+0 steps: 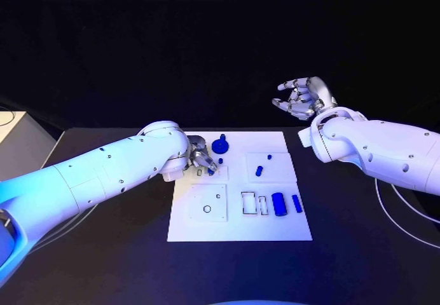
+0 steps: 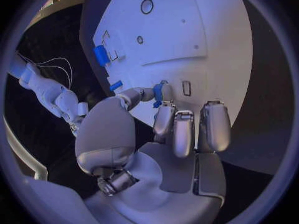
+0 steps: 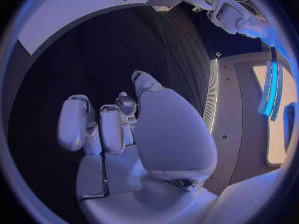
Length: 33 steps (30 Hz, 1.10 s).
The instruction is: Assemble the parts on the task board
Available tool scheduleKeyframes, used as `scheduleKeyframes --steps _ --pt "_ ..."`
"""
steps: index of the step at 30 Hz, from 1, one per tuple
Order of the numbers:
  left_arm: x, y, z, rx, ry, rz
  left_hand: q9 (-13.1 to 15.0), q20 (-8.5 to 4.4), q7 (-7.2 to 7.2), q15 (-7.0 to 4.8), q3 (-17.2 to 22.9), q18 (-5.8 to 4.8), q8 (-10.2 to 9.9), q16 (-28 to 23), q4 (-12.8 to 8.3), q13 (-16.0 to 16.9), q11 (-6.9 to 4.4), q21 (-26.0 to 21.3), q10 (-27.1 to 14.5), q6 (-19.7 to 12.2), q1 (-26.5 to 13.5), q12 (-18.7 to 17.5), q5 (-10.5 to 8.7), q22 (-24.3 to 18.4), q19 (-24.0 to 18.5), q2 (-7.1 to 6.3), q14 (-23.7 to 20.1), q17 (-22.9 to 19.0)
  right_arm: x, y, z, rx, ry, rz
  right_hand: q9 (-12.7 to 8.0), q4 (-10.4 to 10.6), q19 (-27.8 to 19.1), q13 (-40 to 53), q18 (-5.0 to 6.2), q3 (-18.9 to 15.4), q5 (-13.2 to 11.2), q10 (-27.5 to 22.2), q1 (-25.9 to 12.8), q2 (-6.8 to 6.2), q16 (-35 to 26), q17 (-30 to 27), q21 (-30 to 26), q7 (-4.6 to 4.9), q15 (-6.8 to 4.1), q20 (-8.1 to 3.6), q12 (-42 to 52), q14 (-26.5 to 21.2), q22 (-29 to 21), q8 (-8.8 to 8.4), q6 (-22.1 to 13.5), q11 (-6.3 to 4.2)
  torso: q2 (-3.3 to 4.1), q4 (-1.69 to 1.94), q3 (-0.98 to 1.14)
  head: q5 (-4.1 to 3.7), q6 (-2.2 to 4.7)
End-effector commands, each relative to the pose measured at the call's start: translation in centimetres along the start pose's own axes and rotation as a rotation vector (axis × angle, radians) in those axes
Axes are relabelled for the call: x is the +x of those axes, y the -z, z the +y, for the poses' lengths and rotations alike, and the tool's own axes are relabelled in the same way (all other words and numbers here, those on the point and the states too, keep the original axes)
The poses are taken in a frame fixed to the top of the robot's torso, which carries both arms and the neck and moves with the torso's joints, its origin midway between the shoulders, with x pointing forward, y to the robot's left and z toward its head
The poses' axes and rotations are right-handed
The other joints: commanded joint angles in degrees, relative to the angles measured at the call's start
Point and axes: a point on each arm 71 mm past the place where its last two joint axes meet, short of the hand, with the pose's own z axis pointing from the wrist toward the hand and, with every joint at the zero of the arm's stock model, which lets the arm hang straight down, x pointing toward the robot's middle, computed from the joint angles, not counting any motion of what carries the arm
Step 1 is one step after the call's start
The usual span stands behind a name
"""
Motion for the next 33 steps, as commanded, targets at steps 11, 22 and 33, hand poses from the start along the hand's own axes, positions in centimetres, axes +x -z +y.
scheduleKeyframes --steps 11,22,33 --pt "0.35 0.16 0.12 -0.002 -0.017 0.026 -0.1 -0.08 -1.49 -0.37 7.7 -0.42 0.2 0.0 -7.9 -0.3 -0.29 -0.1 0.2 1.6 2.4 -0.5 0.20 0.0 -0.1 1.72 5.8 14.5 -0.13 -0.11 -0.03 -0.006 0.005 -0.004 -0.1 0.0 -0.3 -0.2 0.37 0.3 0.3 -0.3 -0.2 -0.42 -0.3 -0.2 -0.5 0.00 -0.10 -0.03 -0.6 -0.1 -0.1 0.31 -0.1 0.03 -0.02 -0.02 -0.01 0.04 -0.26" --pt "0.34 0.21 0.30 -0.006 -0.018 0.028 -0.1 -0.07 -1.47 -0.35 7.6 -0.41 0.2 0.0 -7.9 -0.3 -0.27 -0.1 0.2 1.6 2.5 -0.5 0.17 -0.1 -0.1 1.75 5.8 14.5 -0.11 -0.16 -0.07 -0.005 0.006 -0.004 -0.1 0.0 -0.3 -0.4 0.43 0.4 0.3 -0.3 -0.3 -0.45 -0.5 -0.4 -0.8 0.00 -0.10 -0.03 -0.7 -0.2 -0.3 0.32 -0.2 0.03 -0.02 0.00 0.02 0.14 -0.33" --pt "0.31 0.16 0.40 -0.011 -0.025 0.025 -0.1 -0.07 -1.44 -0.34 7.6 -0.38 0.2 -0.1 -7.9 -0.5 -0.25 -0.2 0.2 1.6 2.5 -0.6 0.15 -0.2 -0.2 1.77 5.7 14.3 -0.01 -0.15 -0.01 -0.006 0.004 -0.001 -0.1 0.0 -0.4 -0.5 0.45 0.4 0.3 -0.5 -0.3 -0.47 -0.6 -0.5 -0.9 0.00 -0.10 -0.03 -0.8 -0.2 -0.3 0.32 -0.2 0.03 -0.01 -0.04 0.01 0.12 -0.46"
